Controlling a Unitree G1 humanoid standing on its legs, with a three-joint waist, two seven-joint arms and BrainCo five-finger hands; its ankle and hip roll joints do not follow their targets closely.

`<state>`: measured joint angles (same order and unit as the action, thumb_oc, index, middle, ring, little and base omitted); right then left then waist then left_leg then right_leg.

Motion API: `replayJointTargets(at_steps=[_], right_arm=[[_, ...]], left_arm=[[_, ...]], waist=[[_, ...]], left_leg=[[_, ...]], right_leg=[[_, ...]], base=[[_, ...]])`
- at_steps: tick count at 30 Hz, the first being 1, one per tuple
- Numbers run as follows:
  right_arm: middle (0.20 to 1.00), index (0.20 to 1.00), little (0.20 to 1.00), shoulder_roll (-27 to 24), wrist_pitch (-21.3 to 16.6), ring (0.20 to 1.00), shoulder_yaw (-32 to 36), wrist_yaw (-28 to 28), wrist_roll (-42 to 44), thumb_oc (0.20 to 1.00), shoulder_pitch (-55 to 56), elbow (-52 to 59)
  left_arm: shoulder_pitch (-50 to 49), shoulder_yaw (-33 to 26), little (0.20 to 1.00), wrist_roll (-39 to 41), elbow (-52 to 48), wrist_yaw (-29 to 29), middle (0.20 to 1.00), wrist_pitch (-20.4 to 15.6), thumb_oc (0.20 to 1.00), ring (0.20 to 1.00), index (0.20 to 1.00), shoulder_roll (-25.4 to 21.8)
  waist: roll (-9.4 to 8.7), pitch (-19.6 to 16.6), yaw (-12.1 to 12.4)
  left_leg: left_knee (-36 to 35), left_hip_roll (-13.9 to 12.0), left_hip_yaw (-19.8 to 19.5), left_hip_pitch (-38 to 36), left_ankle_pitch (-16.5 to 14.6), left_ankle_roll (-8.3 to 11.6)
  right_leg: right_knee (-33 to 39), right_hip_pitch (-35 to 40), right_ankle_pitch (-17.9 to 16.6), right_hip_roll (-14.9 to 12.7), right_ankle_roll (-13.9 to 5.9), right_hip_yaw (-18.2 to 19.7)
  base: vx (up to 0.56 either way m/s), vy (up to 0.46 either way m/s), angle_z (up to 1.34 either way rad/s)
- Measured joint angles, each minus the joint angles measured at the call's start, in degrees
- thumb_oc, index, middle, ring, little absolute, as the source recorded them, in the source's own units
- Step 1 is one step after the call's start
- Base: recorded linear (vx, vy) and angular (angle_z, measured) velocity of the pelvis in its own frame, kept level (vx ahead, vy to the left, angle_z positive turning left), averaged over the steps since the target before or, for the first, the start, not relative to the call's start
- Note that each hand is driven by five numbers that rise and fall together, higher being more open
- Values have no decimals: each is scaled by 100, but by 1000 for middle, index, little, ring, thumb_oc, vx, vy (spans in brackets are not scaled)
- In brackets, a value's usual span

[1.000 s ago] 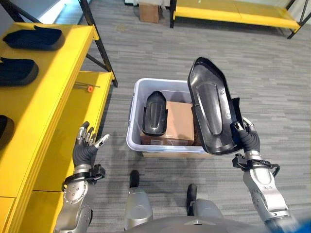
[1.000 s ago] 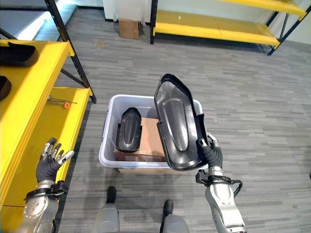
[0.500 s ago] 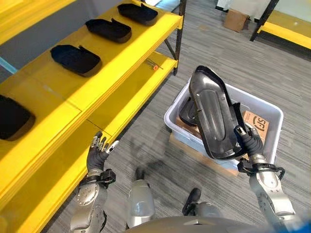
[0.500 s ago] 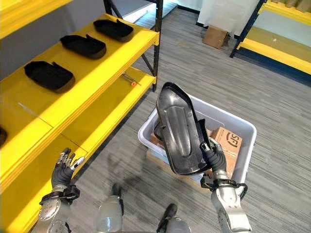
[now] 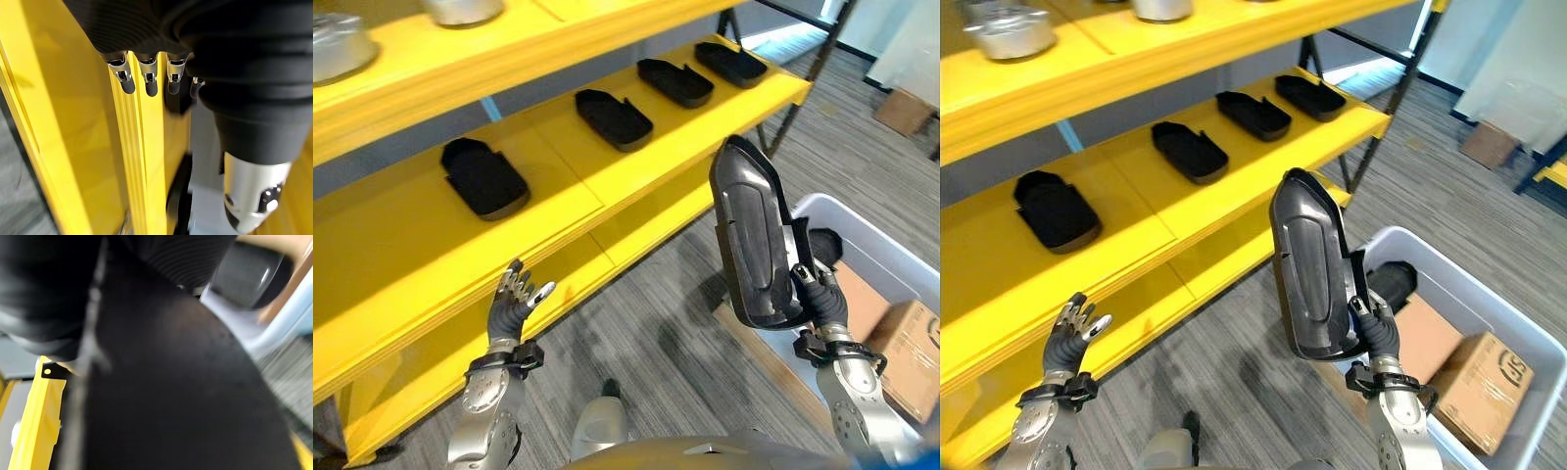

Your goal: Move parts from the plastic box to the shelf.

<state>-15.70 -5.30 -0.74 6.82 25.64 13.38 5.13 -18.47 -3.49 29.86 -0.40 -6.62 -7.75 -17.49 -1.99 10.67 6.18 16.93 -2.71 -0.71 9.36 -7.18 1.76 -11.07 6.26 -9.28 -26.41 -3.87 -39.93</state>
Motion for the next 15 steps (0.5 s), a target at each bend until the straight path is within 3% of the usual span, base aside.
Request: replayJointTargets(at_steps=[1, 3, 4, 6, 8, 10, 13, 14, 15], right_arm=[[200, 200, 200, 37, 2, 200, -18, -47, -3, 200, -59, 12], [200, 200, 200, 289, 18, 200, -3, -39, 2, 200, 67, -16], [200, 200, 200, 357, 43, 200, -16, -46, 2, 200, 88, -19], [200, 200, 200, 345, 40, 200, 9, -74, 4, 200, 114, -26], [200, 200, 200, 331, 26, 200, 47, -84, 32, 200, 133, 0], [200, 200, 200, 330, 16, 200, 57, -127, 86, 200, 251, 7], [200, 200, 200, 325, 25, 200, 76, -177, 119, 200, 491, 3], [200, 200, 200, 316, 25, 200, 84, -181, 121, 200, 562, 4], [200, 200, 200, 256, 23, 200, 152, -175, 177, 200, 653, -39]], left_arm=[[-32, -17, 1000, -5, -2, 2, 1000, 2, 1000, 1000, 1000, -9], [46, -49, 1000, -17, 52, -5, 1000, 2, 1000, 1000, 1000, -76], [234, -63, 1000, -72, 50, -20, 1000, 3, 1000, 1000, 1000, -258], [431, 31, 1000, -138, 61, -45, 1000, -10, 1000, 1000, 1000, -356], [511, 157, 1000, -240, 55, -84, 1000, -10, 1000, 1000, 1000, -365], [475, 269, 1000, -249, 31, -74, 1000, -8, 1000, 1000, 1000, -327], [242, 353, 1000, -253, -12, -66, 1000, 11, 1000, 1000, 1000, -312], [156, 370, 1000, -254, -25, -44, 1000, 20, 1000, 1000, 1000, -315], [150, 449, 1000, -252, -5, -8, 1000, 78, 1000, 1000, 1000, -220]], waist=[[-19, 4, 41], [-26, -23, -91], [-43, -20, -163], [40, 1, -340], [135, 37, -548], [200, 50, -661], [43, -12, -682], [-63, -51, -701], [-52, -56, -844]], left_leg=[[147, 128, -20, 134, -111, -100], [172, 329, -315, 243, -53, -354], [-58, 395, -784, 285, 217, -508], [-553, 403, -1205, 153, 584, -559], [-966, 484, -1444, -49, 810, -650], [-1130, 504, -1474, -159, 841, -668], [-1310, 613, -1400, -233, 892, -661], [-1335, 724, -1451, -219, 886, -649], [-1381, 782, -1666, -246, 905, -617]], right_leg=[[-10, 1, -260, -56, 62, 129], [-420, -204, -618, -190, 24, 1027], [-519, -454, 380, 450, -103, 2240], [-282, -649, 1019, 1360, -170, 3255], [-175, -848, 1439, 1890, -189, 3772], [-104, -1053, 1534, 2267, -142, 3750], [191, -1369, 1481, 2619, -81, 3750], [473, -1328, 1394, 2662, 42, 3851], [732, -1134, 1197, 2732, 97, 4080]], base=[[20, 345, 59], [93, 368, 113], [186, 296, 134], [119, 175, 115], [91, 107, 88], [67, 49, 58], [88, 36, 32], [106, 20, 59], [98, 15, 90]])
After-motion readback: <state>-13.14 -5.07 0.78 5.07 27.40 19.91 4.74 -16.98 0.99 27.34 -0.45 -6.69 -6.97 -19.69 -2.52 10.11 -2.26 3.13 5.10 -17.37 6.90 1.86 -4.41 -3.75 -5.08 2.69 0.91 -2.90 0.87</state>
